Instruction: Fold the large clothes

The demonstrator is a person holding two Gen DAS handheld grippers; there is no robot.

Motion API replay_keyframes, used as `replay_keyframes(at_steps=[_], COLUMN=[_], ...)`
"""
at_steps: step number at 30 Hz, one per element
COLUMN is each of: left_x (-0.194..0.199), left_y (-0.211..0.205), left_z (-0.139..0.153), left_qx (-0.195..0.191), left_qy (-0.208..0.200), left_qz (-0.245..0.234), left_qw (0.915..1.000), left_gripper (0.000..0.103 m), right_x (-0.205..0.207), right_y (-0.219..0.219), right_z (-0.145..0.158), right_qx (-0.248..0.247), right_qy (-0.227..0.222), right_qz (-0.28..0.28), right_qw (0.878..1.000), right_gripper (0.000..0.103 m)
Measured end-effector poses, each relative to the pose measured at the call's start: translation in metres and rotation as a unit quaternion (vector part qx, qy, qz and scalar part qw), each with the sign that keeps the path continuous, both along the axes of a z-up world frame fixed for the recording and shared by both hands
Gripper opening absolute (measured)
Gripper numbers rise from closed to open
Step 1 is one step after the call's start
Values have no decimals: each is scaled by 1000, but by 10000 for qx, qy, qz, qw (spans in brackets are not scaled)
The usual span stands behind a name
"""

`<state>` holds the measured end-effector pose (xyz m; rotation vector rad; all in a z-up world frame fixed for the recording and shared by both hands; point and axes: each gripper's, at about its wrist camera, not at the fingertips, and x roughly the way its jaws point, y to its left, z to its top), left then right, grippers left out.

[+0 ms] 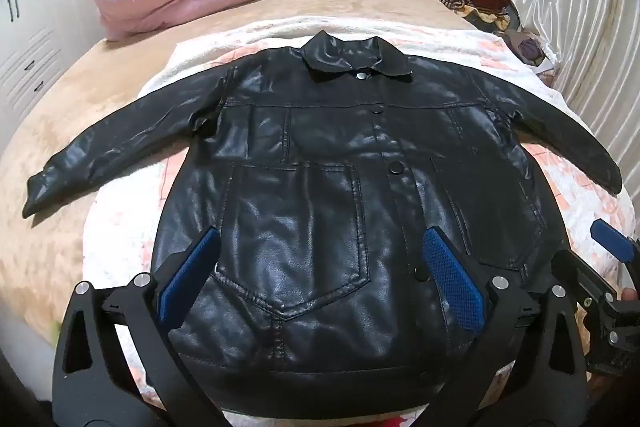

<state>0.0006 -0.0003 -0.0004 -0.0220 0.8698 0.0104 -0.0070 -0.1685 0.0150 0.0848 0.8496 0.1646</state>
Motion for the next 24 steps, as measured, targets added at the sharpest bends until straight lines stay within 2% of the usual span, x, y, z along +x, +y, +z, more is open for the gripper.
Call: replay_keyframes(at_steps=[24], left_x=[0], left_y=[4], left_z=[4], left_qx=[18], left_qy=[-73], left_qz=[-14], left_qw=[10000], left_gripper=[95], right_x=[-2], right_y=[-4], right_z=[1], right_qx=[29], right_qy=[-38], right_qz=[5], right_qw=[10000], right_gripper=[99])
